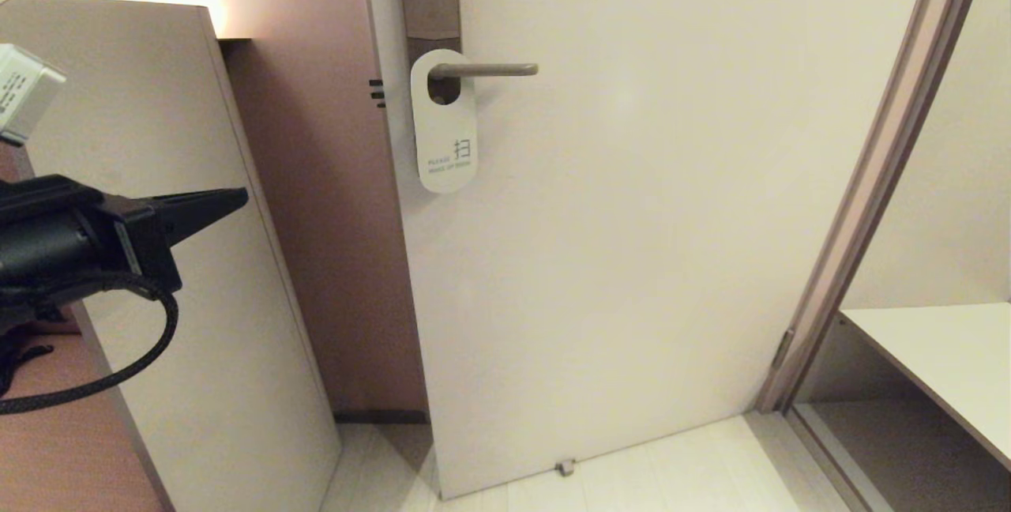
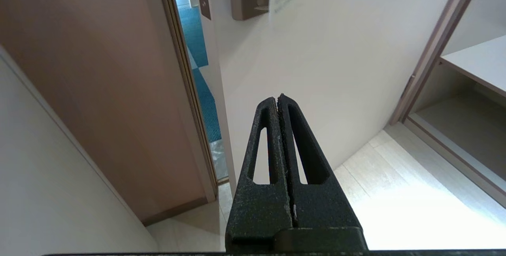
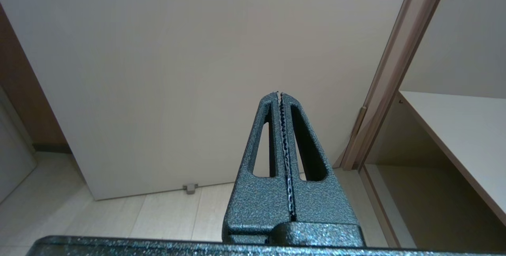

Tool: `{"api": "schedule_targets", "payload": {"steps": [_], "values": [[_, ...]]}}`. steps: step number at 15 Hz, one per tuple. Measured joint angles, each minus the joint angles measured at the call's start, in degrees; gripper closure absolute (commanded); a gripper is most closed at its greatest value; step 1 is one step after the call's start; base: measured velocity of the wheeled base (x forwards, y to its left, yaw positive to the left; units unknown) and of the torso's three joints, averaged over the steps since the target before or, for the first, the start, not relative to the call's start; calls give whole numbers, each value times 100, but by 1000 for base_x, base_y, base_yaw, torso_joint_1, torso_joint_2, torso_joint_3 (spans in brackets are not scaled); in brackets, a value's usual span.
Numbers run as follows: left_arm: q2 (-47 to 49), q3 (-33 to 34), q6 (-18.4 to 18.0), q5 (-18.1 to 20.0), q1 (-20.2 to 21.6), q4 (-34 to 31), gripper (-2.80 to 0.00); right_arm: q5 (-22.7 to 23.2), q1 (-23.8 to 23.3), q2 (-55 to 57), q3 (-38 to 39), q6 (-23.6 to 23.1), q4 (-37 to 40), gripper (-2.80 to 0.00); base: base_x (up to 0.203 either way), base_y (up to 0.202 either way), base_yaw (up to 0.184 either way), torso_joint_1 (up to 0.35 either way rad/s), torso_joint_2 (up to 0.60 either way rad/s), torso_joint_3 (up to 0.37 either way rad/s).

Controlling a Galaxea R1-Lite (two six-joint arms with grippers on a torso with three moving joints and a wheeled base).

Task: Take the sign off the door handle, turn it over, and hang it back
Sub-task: Take down the sign

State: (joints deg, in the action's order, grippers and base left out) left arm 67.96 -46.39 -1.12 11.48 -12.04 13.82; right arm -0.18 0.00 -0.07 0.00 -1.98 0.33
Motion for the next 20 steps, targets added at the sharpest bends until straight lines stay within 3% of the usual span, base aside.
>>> {"api": "schedule_targets", "payload": {"steps": [7,8,11,14,20], "values": [[1213,-904,-16,4,-16,295,0,0,0,0,0,-2,-4,0,0,0,0,0,0,0],[1386,-988,-20,2,-33,357,-280,-2,0,0,0,0,0,0,0,0,0,0,0,0],[1796,-1181,-28,-7,-49,407,-280,0,0,0,0,-2,-2,0,0,0,0,0,0,0],[2088,-1235,-15,53,-76,930,-280,0,0,0,0,0,-2,0,0,0,0,0,0,0],[2748,-1257,-12,970,-103,2165,-280,-1,0,0,0,-2,-3,0,0,0,0,0,0,0]]}}
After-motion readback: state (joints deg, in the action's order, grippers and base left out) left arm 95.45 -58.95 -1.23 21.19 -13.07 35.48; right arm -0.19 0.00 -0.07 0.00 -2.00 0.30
